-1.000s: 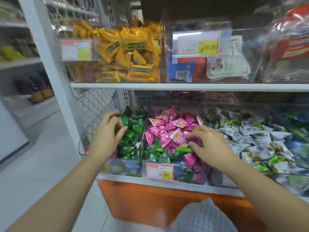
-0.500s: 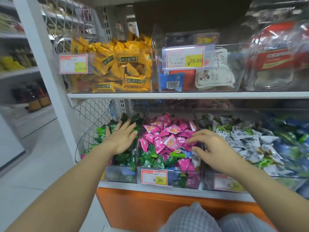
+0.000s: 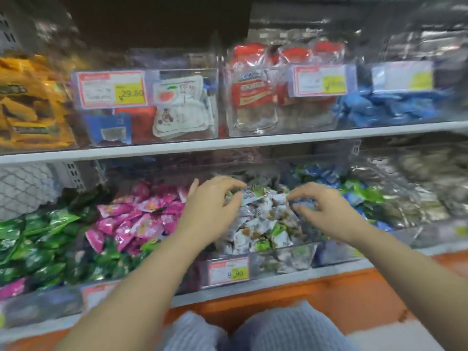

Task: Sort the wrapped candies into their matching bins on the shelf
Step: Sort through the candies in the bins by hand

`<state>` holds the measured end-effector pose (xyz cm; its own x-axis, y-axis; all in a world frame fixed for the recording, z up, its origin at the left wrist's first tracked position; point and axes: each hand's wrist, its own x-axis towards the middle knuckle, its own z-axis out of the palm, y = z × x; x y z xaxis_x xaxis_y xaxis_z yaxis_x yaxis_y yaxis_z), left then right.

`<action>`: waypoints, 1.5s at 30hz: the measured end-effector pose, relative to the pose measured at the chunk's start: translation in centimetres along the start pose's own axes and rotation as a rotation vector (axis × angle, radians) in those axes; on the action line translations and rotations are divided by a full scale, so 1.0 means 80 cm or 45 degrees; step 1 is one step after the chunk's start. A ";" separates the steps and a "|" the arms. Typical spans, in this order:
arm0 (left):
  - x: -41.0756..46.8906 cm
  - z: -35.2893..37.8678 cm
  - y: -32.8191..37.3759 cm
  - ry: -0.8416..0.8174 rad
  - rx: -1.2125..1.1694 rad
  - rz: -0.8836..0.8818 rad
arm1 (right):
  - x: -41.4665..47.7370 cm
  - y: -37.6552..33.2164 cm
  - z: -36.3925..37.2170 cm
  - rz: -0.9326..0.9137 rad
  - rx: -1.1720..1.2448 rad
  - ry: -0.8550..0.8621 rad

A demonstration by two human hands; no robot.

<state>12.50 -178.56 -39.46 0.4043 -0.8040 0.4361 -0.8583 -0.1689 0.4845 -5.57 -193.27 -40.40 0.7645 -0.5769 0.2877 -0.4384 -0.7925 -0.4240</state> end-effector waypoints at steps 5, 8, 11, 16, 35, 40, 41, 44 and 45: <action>0.039 0.081 0.074 -0.158 -0.127 0.033 | 0.010 0.088 -0.040 0.062 -0.124 -0.007; 0.060 0.119 0.076 -0.229 -0.128 0.007 | 0.025 0.130 -0.041 0.100 -0.345 -0.126; 0.075 0.144 0.071 -0.198 -0.154 0.016 | 0.048 0.152 -0.027 0.040 -0.568 -0.187; 0.096 0.169 0.072 -0.172 -0.134 0.064 | 0.082 0.171 -0.014 -0.038 -0.749 -0.311; 0.107 0.187 0.069 -0.141 -0.181 0.040 | 0.022 0.226 -0.114 0.162 -0.646 -0.563; 0.107 0.188 0.070 -0.129 -0.193 0.014 | 0.058 0.200 -0.069 -0.029 -0.404 -0.287; 0.107 0.188 0.070 -0.122 -0.201 0.011 | 0.066 0.198 -0.054 -0.076 -0.409 -0.326; 0.108 0.188 0.069 -0.116 -0.199 0.004 | 0.085 0.202 -0.023 -0.020 -0.606 -0.542; 0.108 0.188 0.069 -0.117 -0.192 0.004 | 0.090 0.207 -0.020 0.044 -0.656 -0.553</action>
<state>6.50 -195.02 -44.45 0.3650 -0.8545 0.3697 -0.7998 -0.0845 0.5943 -8.13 -210.85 -43.96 0.8193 -0.5570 -0.1357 -0.5532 -0.8303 0.0679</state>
